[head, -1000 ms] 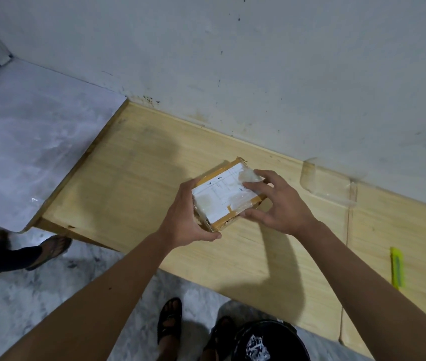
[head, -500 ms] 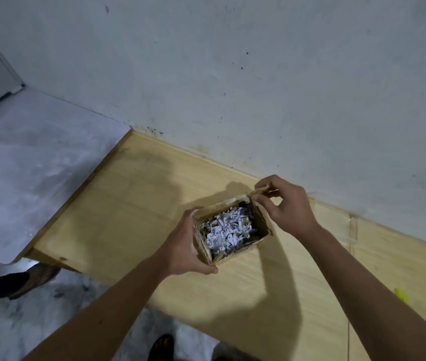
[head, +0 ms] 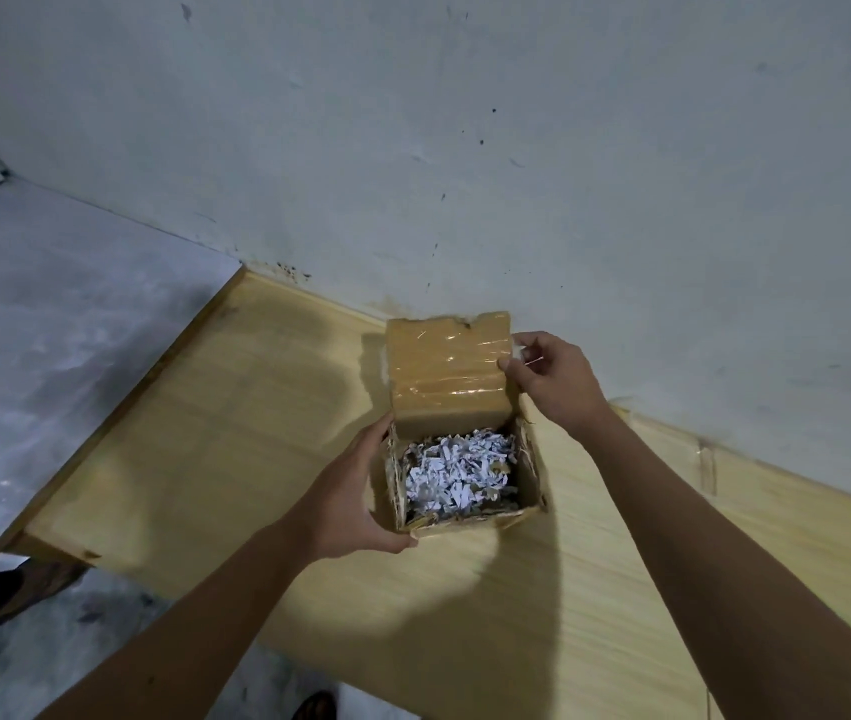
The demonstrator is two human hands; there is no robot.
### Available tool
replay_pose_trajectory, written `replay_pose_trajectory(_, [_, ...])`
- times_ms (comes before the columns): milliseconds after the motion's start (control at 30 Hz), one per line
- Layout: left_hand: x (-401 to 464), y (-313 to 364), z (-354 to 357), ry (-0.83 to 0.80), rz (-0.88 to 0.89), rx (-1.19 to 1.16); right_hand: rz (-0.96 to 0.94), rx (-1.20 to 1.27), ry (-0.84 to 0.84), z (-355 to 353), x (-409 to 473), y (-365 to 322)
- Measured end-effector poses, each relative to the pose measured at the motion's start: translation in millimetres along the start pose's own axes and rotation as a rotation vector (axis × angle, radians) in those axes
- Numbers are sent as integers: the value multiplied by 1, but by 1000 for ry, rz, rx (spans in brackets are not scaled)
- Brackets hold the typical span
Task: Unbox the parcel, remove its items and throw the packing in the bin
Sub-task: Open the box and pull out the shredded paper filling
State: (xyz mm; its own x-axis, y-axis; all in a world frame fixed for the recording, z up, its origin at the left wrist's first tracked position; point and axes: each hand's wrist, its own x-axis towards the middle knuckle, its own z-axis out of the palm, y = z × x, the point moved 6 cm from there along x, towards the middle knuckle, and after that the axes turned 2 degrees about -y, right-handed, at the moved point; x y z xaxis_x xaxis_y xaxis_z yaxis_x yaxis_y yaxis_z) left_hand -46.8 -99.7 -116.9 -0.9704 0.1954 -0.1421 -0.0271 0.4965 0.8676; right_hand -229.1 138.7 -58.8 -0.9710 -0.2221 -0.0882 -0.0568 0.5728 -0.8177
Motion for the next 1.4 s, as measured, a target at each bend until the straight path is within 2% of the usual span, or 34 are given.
replay_pose_trajectory(233, [19, 3, 0, -88, 31, 5, 255, 134, 20, -4, -9, 58])
replay_pose_trajectory(433, [21, -2, 0, -95, 35, -5, 332, 213, 104, 0, -20, 69])
replay_pose_trajectory(800, [19, 4, -2, -100, 58, 3, 225, 50, 179, -3, -31, 49])
replay_pose_trajectory(967, [20, 4, -4, -118, 58, 13, 137, -69, 158, -7, -37, 33])
replay_pose_trajectory(1033, [21, 5, -4, -120, 60, 8, 57, -135, 172, -12, -45, 20])
replay_pose_trajectory(1100, [20, 5, -5, -121, 57, 16, -100, -175, 175, -15, -60, -4])
replay_pose_trajectory(1133, [20, 6, -6, -120, 59, 19, -188, -166, 149, -14, -69, -18])
replay_pose_trajectory(1200, [20, 6, -6, -119, 62, 9, -301, -107, -10, -2, -85, -38])
replay_pose_trajectory(1267, [20, 6, -6, -123, 63, -4, -257, -104, -220, 18, -94, -37])
replay_pose_trajectory(1333, [19, 5, -6, -121, 63, -1, -170, -267, -372, 36, -97, -24])
replay_pose_trajectory(1400, [19, 5, -6, -126, 61, -1, -122, -455, -448, 48, -98, -13])
